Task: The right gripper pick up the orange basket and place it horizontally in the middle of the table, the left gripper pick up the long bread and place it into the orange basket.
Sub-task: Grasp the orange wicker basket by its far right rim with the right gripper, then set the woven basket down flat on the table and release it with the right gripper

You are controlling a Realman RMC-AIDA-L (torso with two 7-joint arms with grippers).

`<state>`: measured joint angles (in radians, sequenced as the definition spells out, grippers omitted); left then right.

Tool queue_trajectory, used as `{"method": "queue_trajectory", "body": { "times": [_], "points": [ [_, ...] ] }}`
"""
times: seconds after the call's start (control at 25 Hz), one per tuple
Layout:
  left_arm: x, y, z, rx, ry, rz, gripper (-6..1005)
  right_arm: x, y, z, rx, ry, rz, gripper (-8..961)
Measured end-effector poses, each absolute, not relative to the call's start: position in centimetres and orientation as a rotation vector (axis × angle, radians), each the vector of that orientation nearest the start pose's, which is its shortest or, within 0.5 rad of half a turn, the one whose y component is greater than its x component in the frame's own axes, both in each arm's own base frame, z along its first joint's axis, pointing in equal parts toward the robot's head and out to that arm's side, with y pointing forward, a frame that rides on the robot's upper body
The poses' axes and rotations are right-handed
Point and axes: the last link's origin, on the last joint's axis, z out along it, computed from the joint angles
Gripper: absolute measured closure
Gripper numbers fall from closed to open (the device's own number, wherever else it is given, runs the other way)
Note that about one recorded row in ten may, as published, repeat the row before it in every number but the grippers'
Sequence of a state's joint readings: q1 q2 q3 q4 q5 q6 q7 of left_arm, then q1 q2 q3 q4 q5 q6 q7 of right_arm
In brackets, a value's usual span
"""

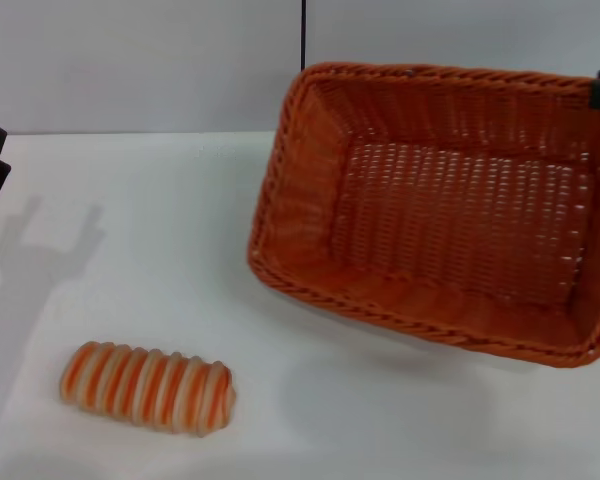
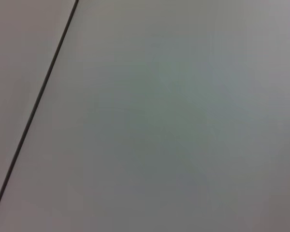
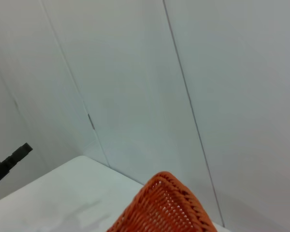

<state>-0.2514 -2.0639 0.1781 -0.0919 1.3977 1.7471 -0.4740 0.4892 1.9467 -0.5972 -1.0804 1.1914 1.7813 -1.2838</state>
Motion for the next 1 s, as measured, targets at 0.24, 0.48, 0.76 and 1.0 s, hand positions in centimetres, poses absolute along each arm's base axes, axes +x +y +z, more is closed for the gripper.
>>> {"method": "queue_trajectory", "body": {
  "times": [0.24,0.48,0.76,1.0],
  "points": [
    [-33.4,23.1,1.6,-1.513,-0.52,-1.147,155,24.3,33.4,14.7,-2.674,0.676,0.6,796],
    [-33.4,23.6,1.4,-1.521,-0.532,-1.138,155,24.2,33.3,15.7,-2.755,0.631,0.459,796],
    [-33.0,24.2,1.2,-1.53,-0.532,-1.147,156,24.2,33.1,15.0,-2.851,0.56,0.335,796],
    [-32.7,24.6,0.8,-1.537,-0.544,-1.152,156,24.1,33.6,13.0,-2.931,0.479,0.358,797]
  ]
}}
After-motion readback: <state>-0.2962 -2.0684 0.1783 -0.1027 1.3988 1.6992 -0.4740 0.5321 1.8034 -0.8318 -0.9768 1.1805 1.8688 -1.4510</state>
